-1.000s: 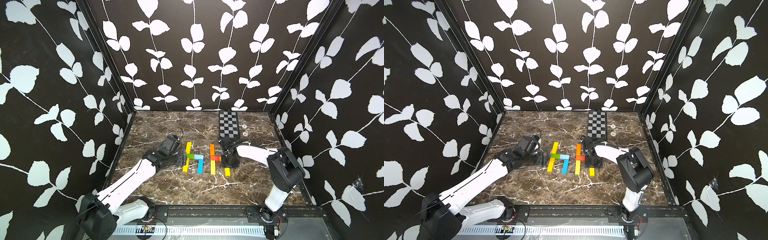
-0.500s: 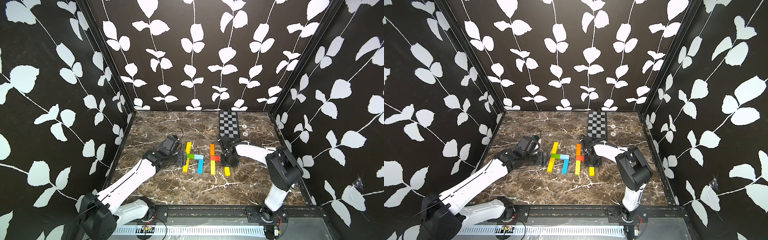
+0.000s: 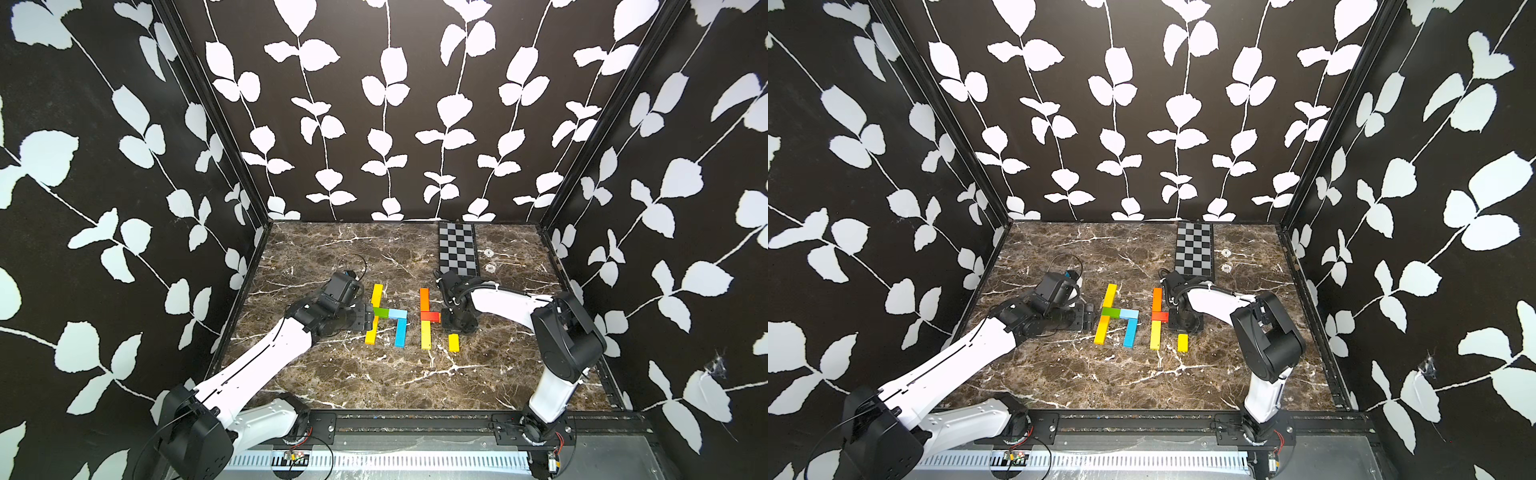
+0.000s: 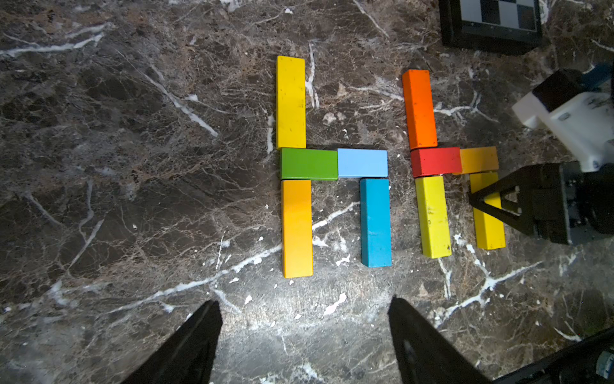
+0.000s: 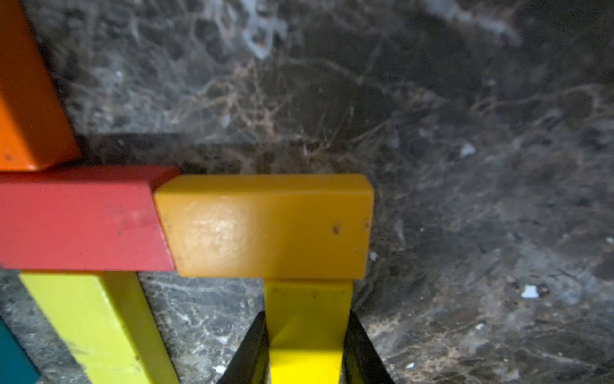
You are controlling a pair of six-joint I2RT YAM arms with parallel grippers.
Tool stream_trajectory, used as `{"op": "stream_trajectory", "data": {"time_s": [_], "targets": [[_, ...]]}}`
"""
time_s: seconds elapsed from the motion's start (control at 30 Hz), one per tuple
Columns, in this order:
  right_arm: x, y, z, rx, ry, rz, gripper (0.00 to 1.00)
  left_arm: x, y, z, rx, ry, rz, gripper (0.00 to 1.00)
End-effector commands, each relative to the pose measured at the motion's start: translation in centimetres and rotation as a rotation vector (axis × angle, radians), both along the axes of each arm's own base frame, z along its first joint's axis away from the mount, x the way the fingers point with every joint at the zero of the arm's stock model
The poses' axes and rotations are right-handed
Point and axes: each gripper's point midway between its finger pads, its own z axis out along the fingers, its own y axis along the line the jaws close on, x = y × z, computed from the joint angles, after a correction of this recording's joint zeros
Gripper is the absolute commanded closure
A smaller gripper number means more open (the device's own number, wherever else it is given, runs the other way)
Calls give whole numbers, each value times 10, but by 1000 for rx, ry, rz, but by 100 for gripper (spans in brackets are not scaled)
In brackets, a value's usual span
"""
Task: Assemble the letter h with building blocks
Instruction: Assemble the building block at the center of the board.
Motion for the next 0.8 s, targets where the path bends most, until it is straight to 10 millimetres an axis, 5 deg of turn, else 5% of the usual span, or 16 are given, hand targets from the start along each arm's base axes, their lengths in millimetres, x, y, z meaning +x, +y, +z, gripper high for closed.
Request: {"op": "stream_trajectory", "data": {"time_s": [0.0, 0.33, 0.57, 0.77], "targets": [[0, -8, 0, -38, 7, -5, 68, 0, 3, -3, 12, -4, -2, 18], [1, -9, 1, -54, 5, 24, 66, 0, 3, -4, 13, -4, -1, 18], [0, 2, 2, -17, 11, 53, 48, 0, 3, -3, 10, -4, 2, 18], [6, 9, 46, 2, -91, 80, 34, 0, 3, 10, -6, -27, -1, 18]]}}
